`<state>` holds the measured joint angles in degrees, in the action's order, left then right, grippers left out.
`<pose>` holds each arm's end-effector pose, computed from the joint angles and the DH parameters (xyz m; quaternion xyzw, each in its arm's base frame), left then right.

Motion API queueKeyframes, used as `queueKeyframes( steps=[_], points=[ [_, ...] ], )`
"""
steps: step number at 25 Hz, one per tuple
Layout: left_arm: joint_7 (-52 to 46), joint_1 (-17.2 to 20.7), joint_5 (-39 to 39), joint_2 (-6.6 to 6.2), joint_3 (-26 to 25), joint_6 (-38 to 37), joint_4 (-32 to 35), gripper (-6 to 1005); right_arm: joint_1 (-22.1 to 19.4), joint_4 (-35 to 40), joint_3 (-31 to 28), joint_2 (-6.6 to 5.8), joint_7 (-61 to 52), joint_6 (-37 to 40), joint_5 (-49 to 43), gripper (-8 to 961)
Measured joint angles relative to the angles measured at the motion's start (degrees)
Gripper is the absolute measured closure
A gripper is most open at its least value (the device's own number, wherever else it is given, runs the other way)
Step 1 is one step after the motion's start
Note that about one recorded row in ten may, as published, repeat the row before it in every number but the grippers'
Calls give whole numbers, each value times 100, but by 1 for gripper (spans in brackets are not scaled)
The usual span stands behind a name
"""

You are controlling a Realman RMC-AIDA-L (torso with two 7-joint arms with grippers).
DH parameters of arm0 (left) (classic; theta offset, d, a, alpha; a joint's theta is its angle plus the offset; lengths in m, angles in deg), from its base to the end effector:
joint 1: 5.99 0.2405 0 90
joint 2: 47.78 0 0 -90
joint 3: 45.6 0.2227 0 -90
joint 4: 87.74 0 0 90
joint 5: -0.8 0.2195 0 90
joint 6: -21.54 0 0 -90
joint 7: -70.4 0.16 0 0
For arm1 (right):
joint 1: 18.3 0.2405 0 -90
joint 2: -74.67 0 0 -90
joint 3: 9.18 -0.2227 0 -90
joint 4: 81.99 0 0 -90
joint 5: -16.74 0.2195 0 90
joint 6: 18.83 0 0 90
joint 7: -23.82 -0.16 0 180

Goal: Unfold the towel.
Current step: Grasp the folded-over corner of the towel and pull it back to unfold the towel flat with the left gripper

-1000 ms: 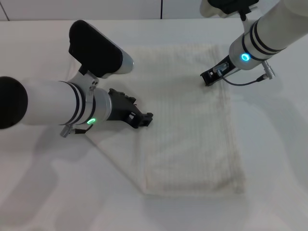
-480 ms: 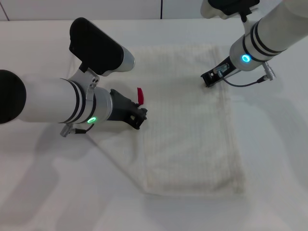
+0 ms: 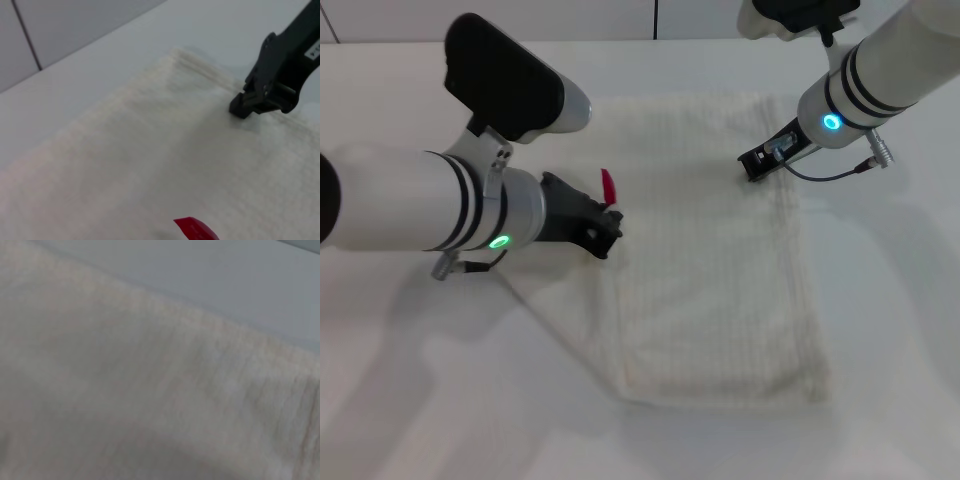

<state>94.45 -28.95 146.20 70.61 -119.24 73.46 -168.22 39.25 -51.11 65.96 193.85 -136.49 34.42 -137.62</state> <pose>-0.1360 0.3449 -0.0729 -0.9304 -0.2475 0.0430 0.2669 0.1860 0.4318 -0.0617 -0.8442 0.4292 -0.1410 0.2885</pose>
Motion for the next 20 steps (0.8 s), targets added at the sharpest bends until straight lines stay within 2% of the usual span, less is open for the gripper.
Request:
queueKeyframes(
  steps=[10,14,20],
  points=[
    [-1160,556,1289,8,196,1067,-1519,949,1,23,0,0,0,37,-5,954],
    [-1830,573,1936,5,383,1677,-1763,948,-2,67,0,0,0,47,-6,955],
    [-2145,579,1996,-6,377,2135,-1792,947,-6,76,0,0,0,76,-10,955]
  ],
)
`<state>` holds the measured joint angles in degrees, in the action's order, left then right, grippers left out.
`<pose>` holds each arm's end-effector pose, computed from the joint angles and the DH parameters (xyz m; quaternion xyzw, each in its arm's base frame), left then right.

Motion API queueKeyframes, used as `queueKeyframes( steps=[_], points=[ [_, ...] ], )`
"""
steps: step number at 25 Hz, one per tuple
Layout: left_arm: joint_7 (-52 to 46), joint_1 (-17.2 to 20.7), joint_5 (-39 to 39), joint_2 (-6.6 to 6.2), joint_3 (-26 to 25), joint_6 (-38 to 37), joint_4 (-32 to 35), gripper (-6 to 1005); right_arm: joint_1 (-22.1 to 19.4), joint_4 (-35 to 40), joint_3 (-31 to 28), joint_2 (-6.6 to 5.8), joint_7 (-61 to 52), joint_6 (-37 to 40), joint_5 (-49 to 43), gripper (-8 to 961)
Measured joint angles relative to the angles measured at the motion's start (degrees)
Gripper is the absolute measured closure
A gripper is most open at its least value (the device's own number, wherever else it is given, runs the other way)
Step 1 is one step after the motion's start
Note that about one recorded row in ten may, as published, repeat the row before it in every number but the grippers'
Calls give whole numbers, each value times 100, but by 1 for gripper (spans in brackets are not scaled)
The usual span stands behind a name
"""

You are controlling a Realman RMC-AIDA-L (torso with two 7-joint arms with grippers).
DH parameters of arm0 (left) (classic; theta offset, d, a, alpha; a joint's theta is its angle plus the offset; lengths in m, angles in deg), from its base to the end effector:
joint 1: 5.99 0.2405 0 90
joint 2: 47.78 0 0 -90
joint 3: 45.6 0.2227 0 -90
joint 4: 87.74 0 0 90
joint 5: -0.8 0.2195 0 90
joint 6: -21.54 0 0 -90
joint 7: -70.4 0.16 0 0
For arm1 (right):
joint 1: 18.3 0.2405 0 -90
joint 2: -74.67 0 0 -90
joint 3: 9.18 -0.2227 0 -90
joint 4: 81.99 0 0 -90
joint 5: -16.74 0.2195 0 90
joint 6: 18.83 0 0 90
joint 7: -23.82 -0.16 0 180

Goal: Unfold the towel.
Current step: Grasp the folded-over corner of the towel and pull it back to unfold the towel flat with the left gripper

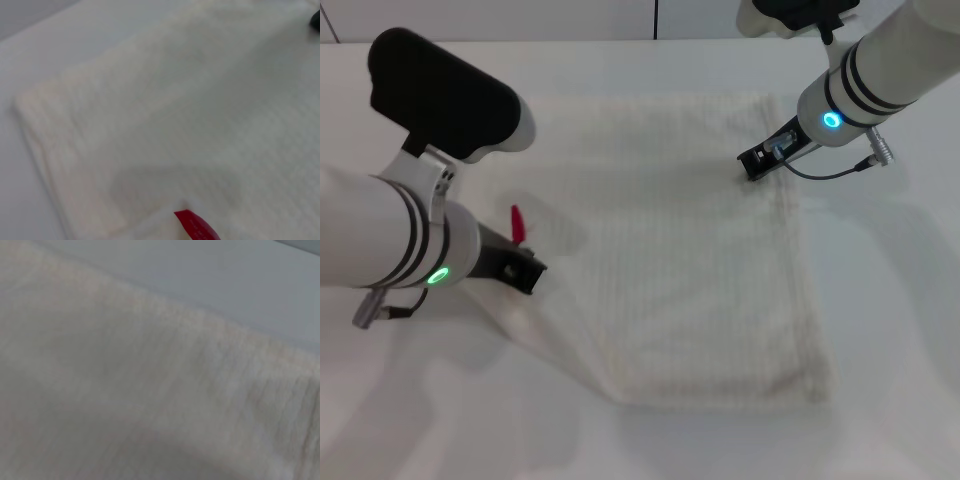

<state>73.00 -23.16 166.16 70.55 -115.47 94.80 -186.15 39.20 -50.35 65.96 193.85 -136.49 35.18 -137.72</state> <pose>-0.1422 0.3095 -0.0345 -0.8741 -0.3273 0.1494 0.3263 0.1836 0.4318 -0.0606 -0.8455 0.4274 -0.1417 0.2869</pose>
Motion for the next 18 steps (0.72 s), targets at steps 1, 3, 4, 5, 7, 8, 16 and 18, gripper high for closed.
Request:
queueKeyframes(
  steps=[1,3,4,5,7,8,16,18],
  points=[
    [-57,5,4,-2,-8,68,-9,947,-1,0,0,0,0,6,-1,955],
    [-168,6,13,-8,-39,284,-25,947,-2,0,0,0,0,11,-3,955],
    [-201,6,15,-11,-56,370,-36,947,-2,0,0,0,0,15,-5,955],
    [-226,7,16,-11,-75,478,-62,947,-2,0,0,0,0,18,-8,955],
    [-266,18,18,-13,-91,621,-111,947,-5,0,0,0,0,18,-8,955],
    [-303,23,21,-15,-93,703,-144,946,-8,0,0,0,0,18,-9,955],
    [-453,62,34,-31,-143,1131,-328,945,-11,13,0,0,0,18,-16,955],
    [-471,66,35,-31,-145,1262,-355,945,-11,14,0,0,0,18,-16,954]
  ],
)
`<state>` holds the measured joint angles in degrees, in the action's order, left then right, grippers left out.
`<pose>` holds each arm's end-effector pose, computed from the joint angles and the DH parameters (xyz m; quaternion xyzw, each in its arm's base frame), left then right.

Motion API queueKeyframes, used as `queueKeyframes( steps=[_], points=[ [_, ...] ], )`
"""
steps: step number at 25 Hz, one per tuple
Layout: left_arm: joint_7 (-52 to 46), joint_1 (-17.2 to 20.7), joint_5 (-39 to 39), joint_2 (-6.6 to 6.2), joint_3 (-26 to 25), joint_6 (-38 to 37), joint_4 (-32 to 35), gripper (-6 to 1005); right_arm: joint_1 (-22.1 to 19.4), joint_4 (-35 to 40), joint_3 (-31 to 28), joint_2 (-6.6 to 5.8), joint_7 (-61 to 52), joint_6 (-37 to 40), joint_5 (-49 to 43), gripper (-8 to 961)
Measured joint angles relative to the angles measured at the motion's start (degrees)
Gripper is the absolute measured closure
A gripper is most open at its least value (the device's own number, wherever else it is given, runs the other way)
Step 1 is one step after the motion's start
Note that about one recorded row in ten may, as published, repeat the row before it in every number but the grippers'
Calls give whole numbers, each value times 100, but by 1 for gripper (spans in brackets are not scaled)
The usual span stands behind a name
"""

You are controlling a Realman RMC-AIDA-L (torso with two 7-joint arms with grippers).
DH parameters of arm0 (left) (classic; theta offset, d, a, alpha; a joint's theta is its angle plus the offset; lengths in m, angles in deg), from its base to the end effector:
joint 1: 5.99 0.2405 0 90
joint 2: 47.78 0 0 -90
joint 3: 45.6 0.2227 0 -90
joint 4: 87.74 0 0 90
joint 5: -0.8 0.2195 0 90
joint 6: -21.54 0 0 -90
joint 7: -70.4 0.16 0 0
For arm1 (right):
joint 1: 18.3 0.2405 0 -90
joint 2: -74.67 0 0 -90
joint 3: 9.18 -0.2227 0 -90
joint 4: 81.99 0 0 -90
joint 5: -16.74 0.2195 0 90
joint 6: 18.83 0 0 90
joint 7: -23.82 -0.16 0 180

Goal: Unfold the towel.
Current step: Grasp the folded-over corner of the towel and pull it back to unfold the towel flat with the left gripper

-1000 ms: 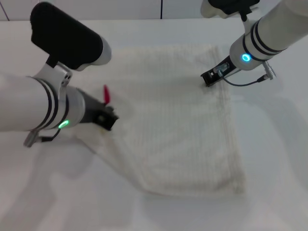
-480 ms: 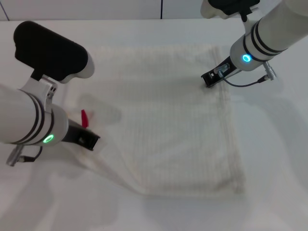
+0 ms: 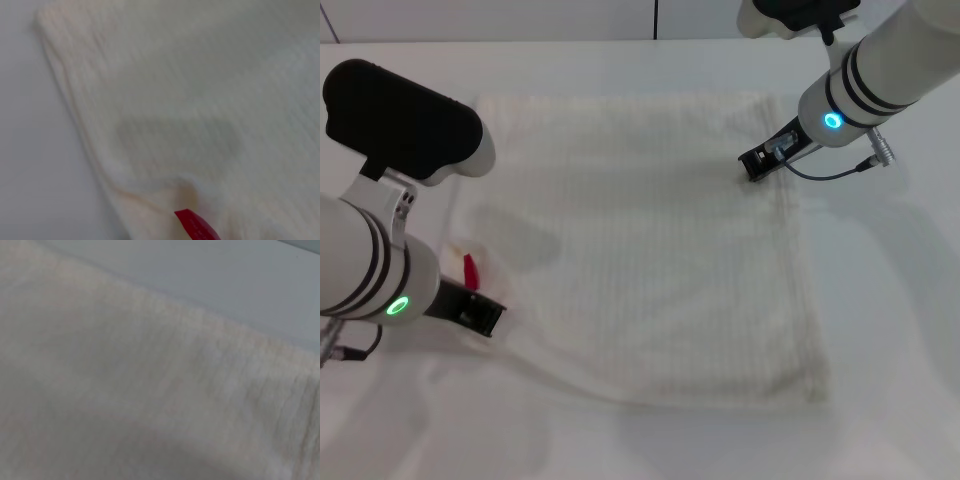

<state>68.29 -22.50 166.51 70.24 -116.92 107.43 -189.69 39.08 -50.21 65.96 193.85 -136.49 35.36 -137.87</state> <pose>-0.1562 0.2880 -0.0186 -0.8397 -0.3933 0.2073 0.3118 0.1843 0.4314 -0.0603 -0.8453 0.4274 -0.1432 0.2868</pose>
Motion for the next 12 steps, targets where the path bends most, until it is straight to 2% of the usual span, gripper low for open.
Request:
queueKeyframes(
  steps=[7,12],
  points=[
    [-22,-10,4,-7,-97,201,43,944,-10,3,0,0,0,-6,0,954],
    [15,-25,6,-7,-136,269,364,944,-10,3,0,0,3,-6,3,954]
  ],
)
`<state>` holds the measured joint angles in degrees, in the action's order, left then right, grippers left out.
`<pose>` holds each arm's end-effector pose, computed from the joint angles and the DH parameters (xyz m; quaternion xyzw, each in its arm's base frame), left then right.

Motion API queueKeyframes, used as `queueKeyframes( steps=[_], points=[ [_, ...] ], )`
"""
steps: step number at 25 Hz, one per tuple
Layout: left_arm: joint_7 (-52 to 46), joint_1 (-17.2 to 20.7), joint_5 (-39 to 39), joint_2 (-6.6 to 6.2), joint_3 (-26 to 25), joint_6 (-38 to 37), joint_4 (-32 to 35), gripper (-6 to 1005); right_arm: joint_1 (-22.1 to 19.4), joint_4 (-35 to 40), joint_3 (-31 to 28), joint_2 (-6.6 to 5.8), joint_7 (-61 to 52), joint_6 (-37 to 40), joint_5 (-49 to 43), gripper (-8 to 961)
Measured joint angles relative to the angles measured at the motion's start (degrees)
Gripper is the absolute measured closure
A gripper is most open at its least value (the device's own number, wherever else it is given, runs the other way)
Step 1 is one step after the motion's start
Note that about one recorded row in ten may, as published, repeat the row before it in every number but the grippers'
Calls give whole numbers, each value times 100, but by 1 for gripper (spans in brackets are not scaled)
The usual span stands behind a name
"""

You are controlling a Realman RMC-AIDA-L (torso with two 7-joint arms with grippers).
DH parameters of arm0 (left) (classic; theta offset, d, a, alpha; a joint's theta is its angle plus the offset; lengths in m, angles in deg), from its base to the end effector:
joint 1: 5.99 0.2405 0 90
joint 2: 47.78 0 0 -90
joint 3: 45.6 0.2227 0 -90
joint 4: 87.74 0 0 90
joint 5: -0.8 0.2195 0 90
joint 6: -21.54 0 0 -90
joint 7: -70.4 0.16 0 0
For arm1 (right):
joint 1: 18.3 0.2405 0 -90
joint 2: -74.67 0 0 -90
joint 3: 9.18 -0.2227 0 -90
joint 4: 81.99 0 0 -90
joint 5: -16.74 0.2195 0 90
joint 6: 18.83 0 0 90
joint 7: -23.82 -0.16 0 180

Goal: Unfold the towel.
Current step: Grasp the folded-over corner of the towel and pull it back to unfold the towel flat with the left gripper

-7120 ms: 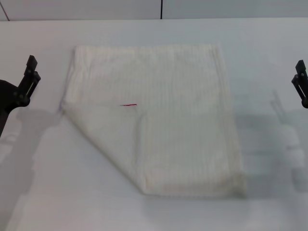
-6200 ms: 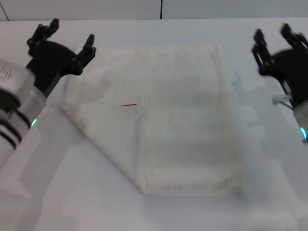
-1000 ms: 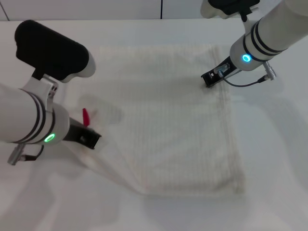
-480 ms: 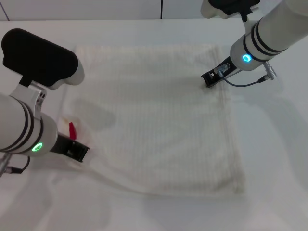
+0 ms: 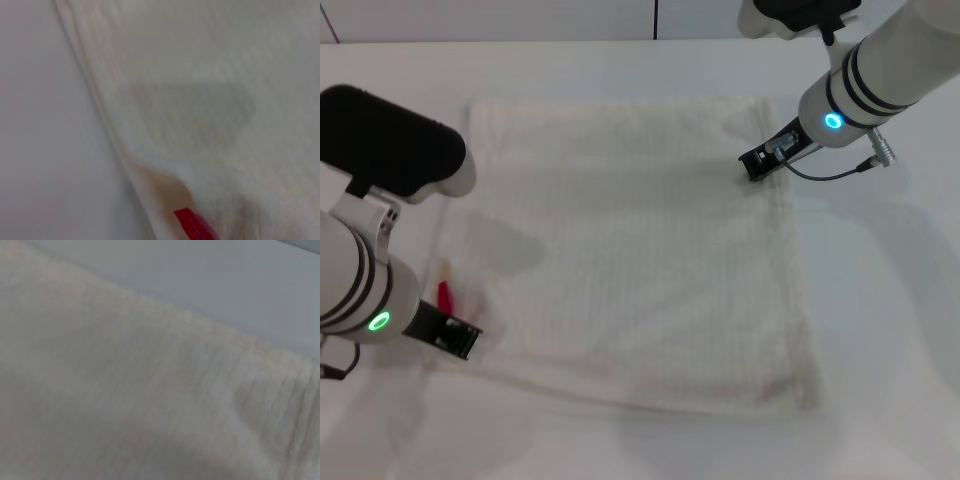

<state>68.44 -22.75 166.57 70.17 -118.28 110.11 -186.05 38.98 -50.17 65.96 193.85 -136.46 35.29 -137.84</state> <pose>-0.1777 0.2841 -0.0179 -0.8200 -0.4204 0.2463 0.3004 0.1847 0.4313 -0.0602 -0.8452 0.4277 -0.1427 0.2871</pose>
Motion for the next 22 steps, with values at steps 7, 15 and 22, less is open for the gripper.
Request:
queueKeyframes(
  steps=[7,15,22],
  points=[
    [3,59,-1,-12,46,32,-66,888,2,37,0,0,4,15,5,955],
    [-11,159,1,-67,3,38,-384,641,-19,66,10,0,6,20,9,955],
    [-69,244,5,-133,-8,252,-397,622,-32,98,41,0,6,20,12,954]
  ],
)
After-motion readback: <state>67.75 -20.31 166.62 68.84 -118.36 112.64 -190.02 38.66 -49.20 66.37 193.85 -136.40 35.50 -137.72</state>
